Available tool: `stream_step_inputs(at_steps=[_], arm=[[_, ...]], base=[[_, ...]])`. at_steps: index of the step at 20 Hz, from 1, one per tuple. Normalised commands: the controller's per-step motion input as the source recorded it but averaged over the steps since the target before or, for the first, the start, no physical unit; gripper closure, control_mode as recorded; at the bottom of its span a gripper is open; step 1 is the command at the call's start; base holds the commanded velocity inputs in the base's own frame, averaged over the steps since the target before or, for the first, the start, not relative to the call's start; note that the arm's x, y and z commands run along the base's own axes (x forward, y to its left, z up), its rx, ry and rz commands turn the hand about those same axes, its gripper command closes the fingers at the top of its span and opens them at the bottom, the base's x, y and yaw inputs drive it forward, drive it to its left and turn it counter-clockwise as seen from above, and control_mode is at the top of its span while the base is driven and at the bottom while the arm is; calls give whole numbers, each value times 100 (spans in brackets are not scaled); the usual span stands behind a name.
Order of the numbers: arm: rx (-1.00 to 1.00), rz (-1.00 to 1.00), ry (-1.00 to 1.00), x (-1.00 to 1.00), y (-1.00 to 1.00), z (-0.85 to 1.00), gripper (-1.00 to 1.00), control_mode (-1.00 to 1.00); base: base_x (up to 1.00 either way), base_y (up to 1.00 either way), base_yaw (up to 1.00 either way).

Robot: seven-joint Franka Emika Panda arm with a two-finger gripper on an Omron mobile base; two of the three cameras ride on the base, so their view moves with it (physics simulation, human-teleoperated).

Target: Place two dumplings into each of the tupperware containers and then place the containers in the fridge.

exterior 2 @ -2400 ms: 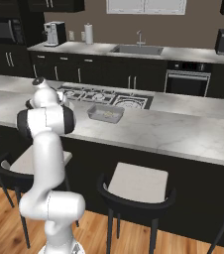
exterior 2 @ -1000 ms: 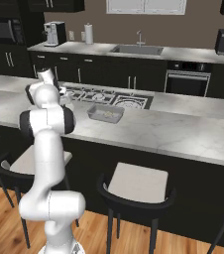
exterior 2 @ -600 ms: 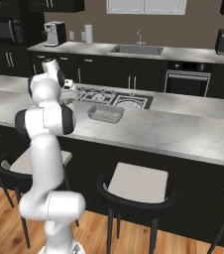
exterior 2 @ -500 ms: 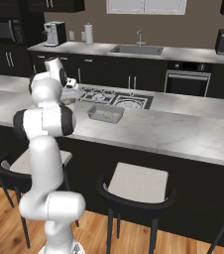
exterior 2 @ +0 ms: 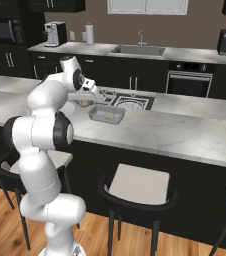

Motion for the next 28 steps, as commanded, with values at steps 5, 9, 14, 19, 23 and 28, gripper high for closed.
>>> stream_step_inputs(at_steps=[5,9,14,19,23,28], arm=[[0,-7,0,14,-53,8,100,-100],[0,0,3,41,-14,0,100,-100],[0,0,6,57,-1,0,100,-100],[0,0,8,23,-1,-2,100,-100],[-1,0,13,22,0,-16,100,-100],[-1,0,13,24,-1,-26,100,-100]], base=[[0,0,0],[0,0,0],[0,0,0],[0,0,0],[0,0,0],[0,0,0]])
